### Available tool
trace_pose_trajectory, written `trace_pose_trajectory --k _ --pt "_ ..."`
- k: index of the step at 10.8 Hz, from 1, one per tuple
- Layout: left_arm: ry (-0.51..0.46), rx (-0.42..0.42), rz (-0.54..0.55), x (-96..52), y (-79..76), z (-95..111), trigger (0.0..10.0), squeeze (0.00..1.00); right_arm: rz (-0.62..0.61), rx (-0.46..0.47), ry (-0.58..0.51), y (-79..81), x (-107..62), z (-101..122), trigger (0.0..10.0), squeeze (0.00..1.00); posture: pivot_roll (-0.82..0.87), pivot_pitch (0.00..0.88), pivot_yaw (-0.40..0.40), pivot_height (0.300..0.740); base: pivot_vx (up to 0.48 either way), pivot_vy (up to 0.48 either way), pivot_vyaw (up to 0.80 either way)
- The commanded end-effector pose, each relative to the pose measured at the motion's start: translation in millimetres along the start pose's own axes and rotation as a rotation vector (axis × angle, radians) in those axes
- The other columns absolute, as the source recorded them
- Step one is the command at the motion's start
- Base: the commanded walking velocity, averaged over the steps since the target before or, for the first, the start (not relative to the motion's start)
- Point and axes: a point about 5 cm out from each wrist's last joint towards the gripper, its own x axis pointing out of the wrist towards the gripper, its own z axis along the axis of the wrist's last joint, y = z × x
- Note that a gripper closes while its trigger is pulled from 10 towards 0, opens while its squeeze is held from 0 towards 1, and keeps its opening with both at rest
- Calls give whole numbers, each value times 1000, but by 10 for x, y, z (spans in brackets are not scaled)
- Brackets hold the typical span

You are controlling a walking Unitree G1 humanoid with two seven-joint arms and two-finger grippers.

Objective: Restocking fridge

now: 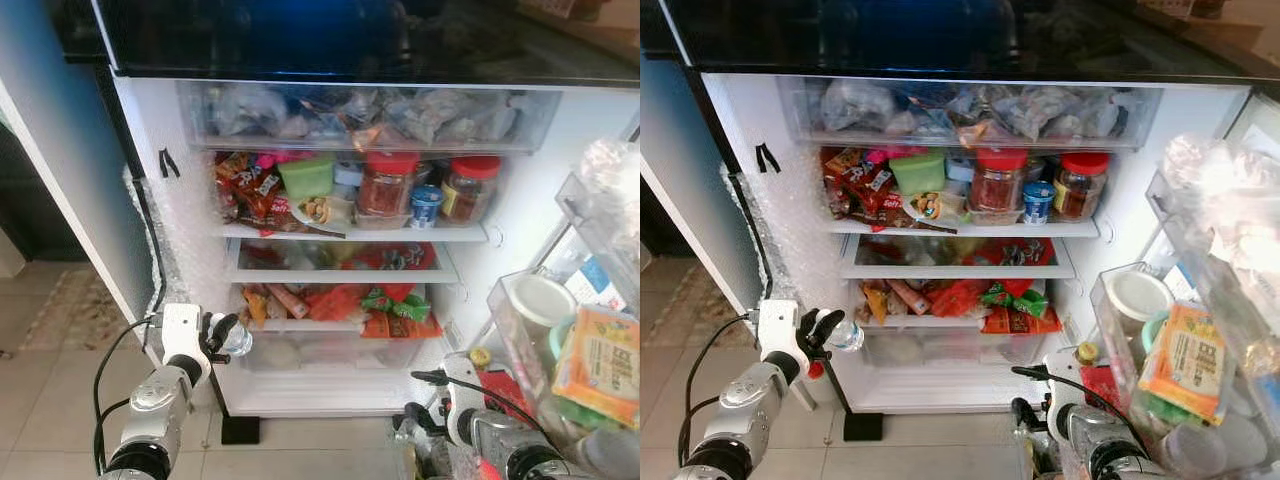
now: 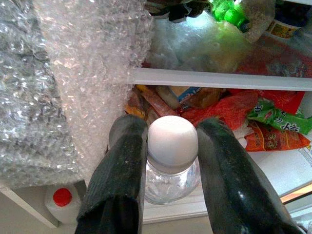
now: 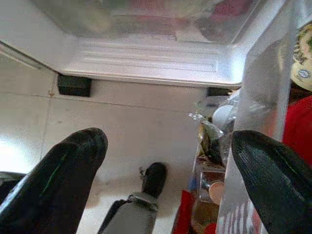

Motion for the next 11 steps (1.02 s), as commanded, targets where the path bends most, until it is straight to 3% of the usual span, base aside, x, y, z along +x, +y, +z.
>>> trace_pose_trajectory --k 1,5,7,11 --pt "9 -9 -12 -8 -22 -23 10000 0 7 7 17 -31 -15 -25 10000 0 18 0 -63 740 0 0 0" --pt "14 -10 -12 -12 -28 -38 10000 0 36 -88 97 -38 -29 -56 10000 0 19 0 -65 740 0 0 0" --pt "13 -10 -7 -15 -24 -42 10000 0 -77 -247 138 -131 -51 -18 10000 0 22 0 -66 740 0 0 0" --pt "15 -11 0 -19 -17 -48 10000 0 -159 -315 149 -182 -63 10 10000 0 25 0 -70 740 0 0 0"
